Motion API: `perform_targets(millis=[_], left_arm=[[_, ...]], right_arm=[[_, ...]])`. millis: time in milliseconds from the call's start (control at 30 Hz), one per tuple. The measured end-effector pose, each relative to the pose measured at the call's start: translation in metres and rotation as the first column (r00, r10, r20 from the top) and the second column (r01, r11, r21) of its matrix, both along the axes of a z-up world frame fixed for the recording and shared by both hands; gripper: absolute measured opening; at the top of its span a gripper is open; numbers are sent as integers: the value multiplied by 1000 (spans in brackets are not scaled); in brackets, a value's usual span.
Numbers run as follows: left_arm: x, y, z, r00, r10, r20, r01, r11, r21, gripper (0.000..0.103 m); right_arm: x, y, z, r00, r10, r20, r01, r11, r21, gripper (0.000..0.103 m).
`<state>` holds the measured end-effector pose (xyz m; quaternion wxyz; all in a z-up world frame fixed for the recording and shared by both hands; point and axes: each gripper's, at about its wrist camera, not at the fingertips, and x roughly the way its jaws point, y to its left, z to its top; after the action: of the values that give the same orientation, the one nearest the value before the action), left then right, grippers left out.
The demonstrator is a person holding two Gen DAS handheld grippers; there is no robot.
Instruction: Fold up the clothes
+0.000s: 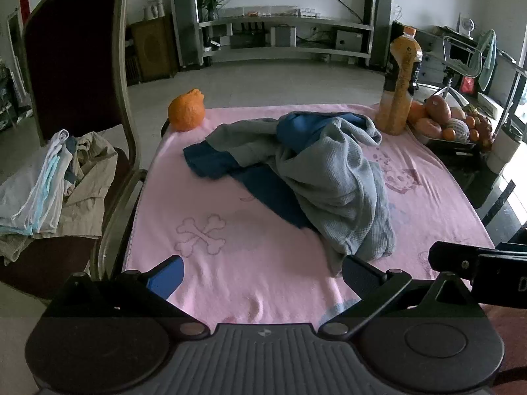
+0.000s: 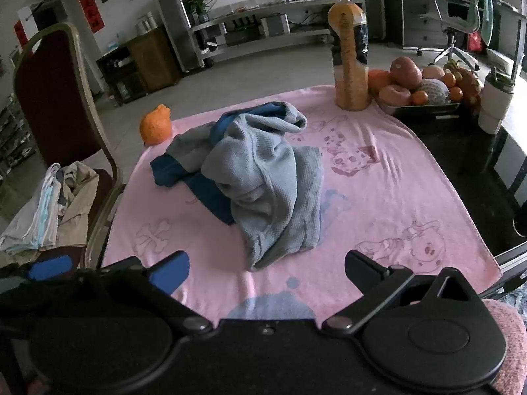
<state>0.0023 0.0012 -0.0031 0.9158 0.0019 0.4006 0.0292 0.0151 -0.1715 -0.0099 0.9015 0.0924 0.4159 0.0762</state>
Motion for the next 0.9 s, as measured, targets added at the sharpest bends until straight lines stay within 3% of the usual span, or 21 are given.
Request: perform_targets(millis=[900], left_arm=[[0, -2, -1, 1000, -4, -1, 4, 1000, 9, 102]], right_arm=[[1, 0, -1, 1000, 1, -7, -1, 1000, -5, 103]])
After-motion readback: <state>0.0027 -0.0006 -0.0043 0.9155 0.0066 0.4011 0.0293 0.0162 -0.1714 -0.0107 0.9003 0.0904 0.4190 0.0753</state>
